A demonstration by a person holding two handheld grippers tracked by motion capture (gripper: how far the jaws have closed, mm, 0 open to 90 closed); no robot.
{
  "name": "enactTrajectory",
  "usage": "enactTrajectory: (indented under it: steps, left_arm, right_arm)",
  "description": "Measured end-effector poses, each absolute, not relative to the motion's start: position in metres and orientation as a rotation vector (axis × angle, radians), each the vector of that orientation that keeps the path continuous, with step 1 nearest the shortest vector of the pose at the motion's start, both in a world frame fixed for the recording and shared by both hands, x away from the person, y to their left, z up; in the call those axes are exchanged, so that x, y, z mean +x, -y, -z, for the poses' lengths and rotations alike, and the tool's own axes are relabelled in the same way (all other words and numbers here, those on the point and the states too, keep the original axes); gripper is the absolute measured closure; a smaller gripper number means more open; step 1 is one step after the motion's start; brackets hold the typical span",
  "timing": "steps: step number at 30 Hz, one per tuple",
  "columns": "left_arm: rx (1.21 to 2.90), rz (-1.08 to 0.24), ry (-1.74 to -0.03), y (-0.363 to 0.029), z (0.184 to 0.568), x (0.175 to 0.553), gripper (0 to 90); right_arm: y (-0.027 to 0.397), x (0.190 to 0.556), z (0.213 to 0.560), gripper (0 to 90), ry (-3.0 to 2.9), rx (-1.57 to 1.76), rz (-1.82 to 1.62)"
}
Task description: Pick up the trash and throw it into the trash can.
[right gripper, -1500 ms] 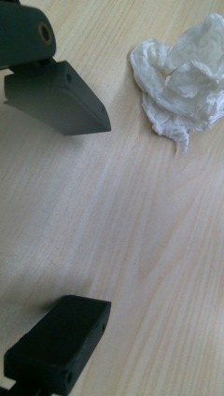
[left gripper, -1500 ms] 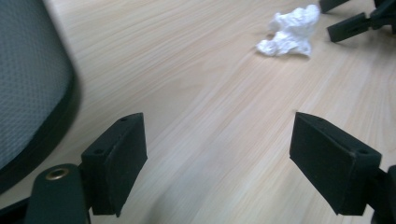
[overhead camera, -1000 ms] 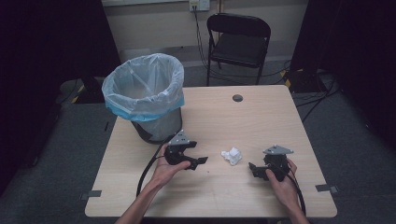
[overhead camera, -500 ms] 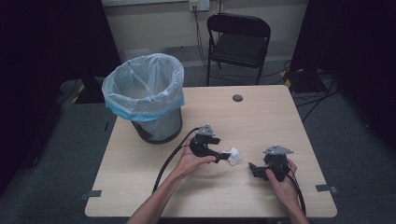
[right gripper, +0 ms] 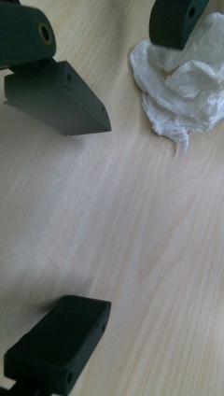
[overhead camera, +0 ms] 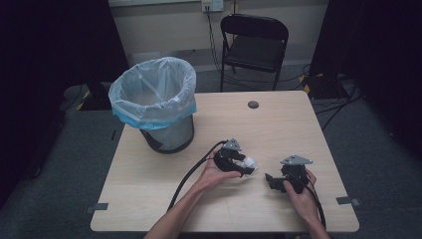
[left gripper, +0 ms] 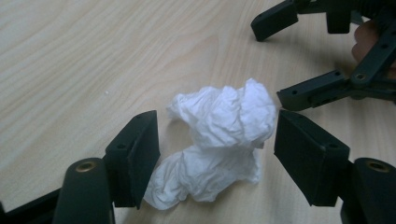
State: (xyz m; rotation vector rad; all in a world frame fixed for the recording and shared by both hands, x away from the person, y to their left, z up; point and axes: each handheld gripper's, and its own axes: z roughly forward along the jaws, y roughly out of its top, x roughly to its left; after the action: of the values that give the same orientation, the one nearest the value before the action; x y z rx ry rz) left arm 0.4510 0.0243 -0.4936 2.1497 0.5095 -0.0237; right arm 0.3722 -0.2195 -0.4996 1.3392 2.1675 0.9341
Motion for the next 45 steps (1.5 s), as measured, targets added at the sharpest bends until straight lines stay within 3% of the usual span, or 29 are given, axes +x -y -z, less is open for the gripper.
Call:
enactTrajectory:
  steps: [7,9,14,20,45]
  left_arm:
    - [2.177,-0.014,-0.512,-0.022,0.497,0.451,50.7]
    - [2.176,-0.016,-0.516,-0.024,0.497,0.452,65.2]
    - [2.168,0.002,-0.531,-0.027,0.498,0.453,78.6]
    - [2.103,0.051,-0.55,-0.03,0.495,0.453,80.2]
    - [1.973,-0.005,-0.507,-0.086,0.441,0.439,81.4]
  right_arm:
    - [0.22,0.372,0.5,11.3,-2.167,1.34,-0.932]
    - [0.219,0.372,0.5,11.3,-2.166,1.34,-0.932]
    - [0.22,0.372,0.5,11.3,-2.167,1.34,-0.932]
    - [0.22,0.372,0.5,11.3,-2.167,1.34,-0.932]
    - [0.22,0.372,0.5,11.3,-2.167,1.34,-0.932]
